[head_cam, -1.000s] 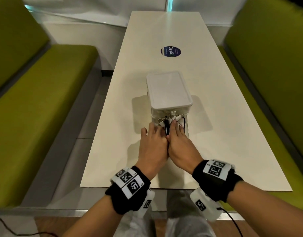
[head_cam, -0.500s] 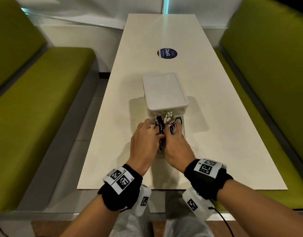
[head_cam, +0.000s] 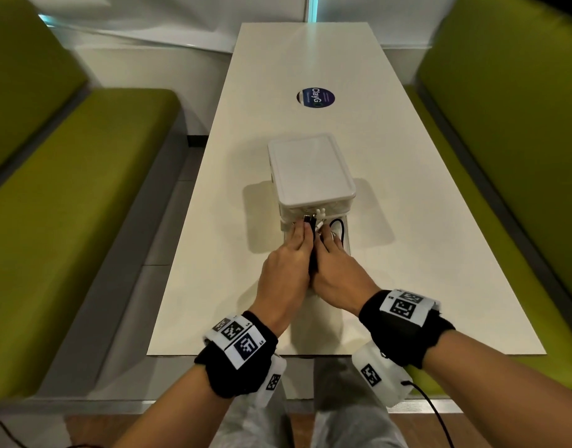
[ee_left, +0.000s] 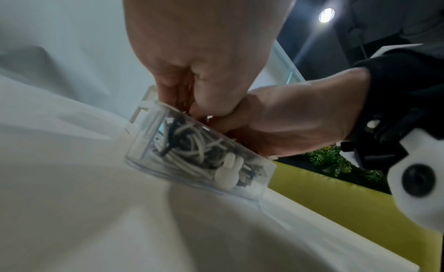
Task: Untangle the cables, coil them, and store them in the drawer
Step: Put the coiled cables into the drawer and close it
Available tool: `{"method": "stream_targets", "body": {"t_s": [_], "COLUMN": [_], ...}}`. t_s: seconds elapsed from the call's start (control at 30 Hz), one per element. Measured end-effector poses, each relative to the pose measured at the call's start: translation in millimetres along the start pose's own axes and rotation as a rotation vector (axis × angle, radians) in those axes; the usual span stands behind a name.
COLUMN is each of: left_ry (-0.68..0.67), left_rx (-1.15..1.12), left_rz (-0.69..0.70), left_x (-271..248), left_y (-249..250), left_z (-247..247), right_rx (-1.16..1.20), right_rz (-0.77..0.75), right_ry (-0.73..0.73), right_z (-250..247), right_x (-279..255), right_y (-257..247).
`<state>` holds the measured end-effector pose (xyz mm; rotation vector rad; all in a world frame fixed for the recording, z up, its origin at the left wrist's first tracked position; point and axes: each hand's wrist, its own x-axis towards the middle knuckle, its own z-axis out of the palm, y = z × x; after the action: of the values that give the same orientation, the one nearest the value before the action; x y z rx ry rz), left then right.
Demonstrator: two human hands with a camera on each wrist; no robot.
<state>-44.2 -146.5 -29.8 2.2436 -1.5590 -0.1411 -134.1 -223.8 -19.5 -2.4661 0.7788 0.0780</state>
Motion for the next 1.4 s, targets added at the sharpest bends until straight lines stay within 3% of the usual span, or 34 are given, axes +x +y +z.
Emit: {"method": "stream_targets", "body": {"t_s": [0.13,0.27,0.37,0.63,0.87,1.1,1.2,1.33,1.4], "left_ry": [-0.053,-0.051,-0.136,-0.14,-0.224,-0.158,-0.251,-0.25,-0.243], "left_rx": [0.113,0.33,0.396,0.504,0.365,0.034,0.144,0.26,0.26], "left_rz": [0.054,0.039,0.024,-0.062,-0.004,0.023,0.068,0.072,0.048], "left_x": [-0.6,-2.1,-3.4,-0.1,2.4,0.7,-9.4,-9.3,-6.4], "left_y": [-0.3,5.7,9.7,16.1,6.2,-1.3,-5.4,-8.6,-7.2], "left_z": [6.8,8.1,14.0,11.4,-7.1,-21.7,-17.0,-11.6,-9.7], "right_rx": [0.303,0.441,0.377,0.136,0.066,0.065,0.065,0.121,0.147], "right_rz": [0.075,0.138,0.114,-0.034,0.111,0.121,0.12,0.137,0.12], "right_ry": [-0.123,-0.114,-0.111,-0.172,-0.284,-0.194,-0.192,-0.275,-0.248], "right_z": [-15.3,-27.7,-25.9,-12.5,-24.7,-28.8,-29.0,-32.6,-34.8], "right_x": [-1.5,-10.1,-11.6,-5.8,10.6,8.6,8.6,3.2,2.0], "right_y": [3.0,7.1,6.5,7.1,-5.1,-8.7,-11.5,-12.2,-9.8]}}
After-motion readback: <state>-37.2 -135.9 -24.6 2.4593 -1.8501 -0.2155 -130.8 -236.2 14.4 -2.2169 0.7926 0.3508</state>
